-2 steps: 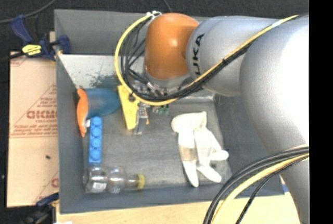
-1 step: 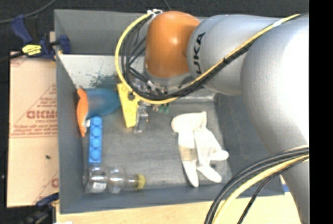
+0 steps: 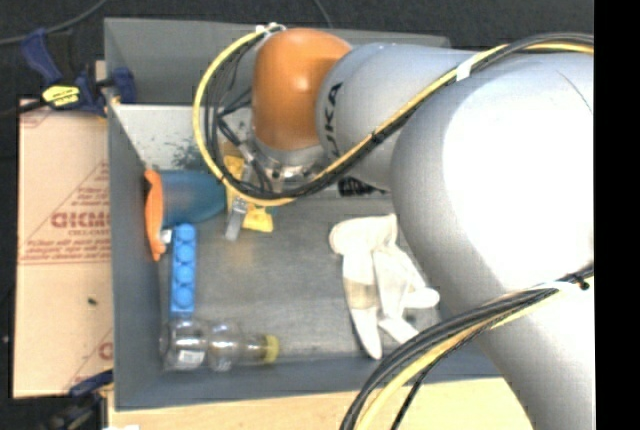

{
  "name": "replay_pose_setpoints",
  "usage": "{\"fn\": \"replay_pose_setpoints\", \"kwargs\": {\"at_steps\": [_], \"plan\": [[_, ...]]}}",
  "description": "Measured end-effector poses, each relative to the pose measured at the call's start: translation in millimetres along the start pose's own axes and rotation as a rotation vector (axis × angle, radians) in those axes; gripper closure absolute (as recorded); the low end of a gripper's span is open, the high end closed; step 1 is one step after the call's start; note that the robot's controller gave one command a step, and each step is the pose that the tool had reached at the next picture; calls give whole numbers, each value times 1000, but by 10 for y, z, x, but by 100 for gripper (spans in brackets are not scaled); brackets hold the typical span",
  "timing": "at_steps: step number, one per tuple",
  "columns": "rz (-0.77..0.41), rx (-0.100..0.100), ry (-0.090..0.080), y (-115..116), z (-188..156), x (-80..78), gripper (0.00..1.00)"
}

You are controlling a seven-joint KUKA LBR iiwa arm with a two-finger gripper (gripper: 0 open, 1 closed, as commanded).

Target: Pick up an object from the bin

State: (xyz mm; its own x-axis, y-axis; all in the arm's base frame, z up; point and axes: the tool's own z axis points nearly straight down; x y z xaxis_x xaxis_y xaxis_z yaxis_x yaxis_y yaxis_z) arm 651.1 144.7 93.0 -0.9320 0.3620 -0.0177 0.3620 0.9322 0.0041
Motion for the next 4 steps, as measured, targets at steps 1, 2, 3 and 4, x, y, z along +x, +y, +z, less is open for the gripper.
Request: {"fn": "replay_pose_setpoints", "kwargs": {"at_steps": [1,2,3,4], "plan": [[23,-2,10,72,-464,64,0],[-558,-1,-5,451,-100,230,0],[-5,-2,9,149,143,68,0],[-616,2,5,169,218,272,100]]}}
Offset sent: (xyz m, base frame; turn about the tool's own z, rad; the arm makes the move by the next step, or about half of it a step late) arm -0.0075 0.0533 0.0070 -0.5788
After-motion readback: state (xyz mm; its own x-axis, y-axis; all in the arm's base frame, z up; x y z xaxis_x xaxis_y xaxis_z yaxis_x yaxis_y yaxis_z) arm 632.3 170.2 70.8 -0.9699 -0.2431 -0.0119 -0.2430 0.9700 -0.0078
